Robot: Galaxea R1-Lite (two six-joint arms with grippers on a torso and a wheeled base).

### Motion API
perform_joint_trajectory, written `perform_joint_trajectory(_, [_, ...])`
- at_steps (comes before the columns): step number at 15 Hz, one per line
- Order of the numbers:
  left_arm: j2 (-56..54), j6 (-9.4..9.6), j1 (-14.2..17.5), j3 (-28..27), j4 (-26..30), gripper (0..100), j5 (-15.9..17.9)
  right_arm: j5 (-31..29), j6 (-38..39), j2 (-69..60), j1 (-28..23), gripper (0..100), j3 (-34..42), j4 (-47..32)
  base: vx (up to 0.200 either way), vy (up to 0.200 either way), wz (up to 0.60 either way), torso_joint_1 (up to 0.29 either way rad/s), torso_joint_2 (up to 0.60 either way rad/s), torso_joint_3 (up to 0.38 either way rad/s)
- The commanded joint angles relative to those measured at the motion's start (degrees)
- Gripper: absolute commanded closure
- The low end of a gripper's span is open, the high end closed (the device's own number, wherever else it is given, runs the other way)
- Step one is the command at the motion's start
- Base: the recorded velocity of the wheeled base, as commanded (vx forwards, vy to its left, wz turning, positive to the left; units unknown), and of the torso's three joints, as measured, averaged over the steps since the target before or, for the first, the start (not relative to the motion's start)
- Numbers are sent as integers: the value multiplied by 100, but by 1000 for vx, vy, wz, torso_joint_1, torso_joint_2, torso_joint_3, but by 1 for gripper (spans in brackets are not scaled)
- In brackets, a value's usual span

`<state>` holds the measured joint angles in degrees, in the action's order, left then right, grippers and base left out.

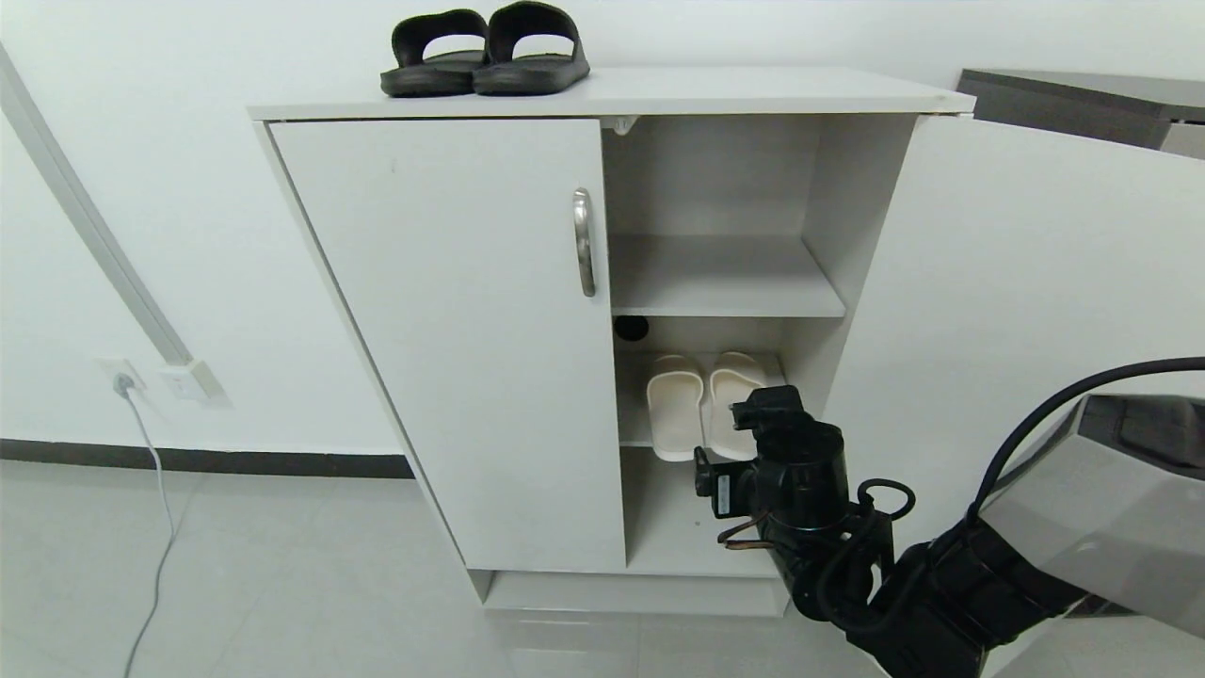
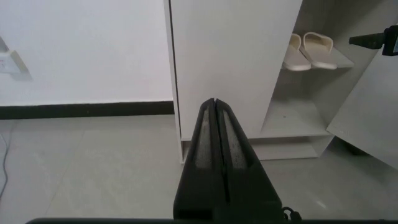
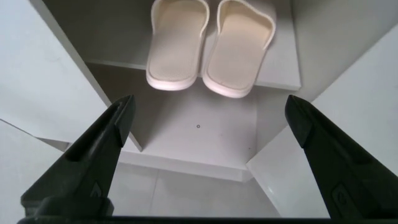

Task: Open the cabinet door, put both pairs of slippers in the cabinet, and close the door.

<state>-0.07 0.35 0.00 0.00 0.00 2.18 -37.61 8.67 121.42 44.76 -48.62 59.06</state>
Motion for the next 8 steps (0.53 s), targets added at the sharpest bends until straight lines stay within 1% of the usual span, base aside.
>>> perform_joint_trajectory(1, [7,0,0,0,0,100,2,-1,-5,13,-12,0,36,0,0,0,0,-2,7,105])
perform_joint_trajectory(4, [7,0,0,0,0,100,2,-1,-5,5,-3,0,36,9,0,0,0,1,2,17])
perform_joint_trajectory(8, [7,-9,0,0,0,100,10,-1,-5,13,-12,0,36,9,0,200,0,4,6,8])
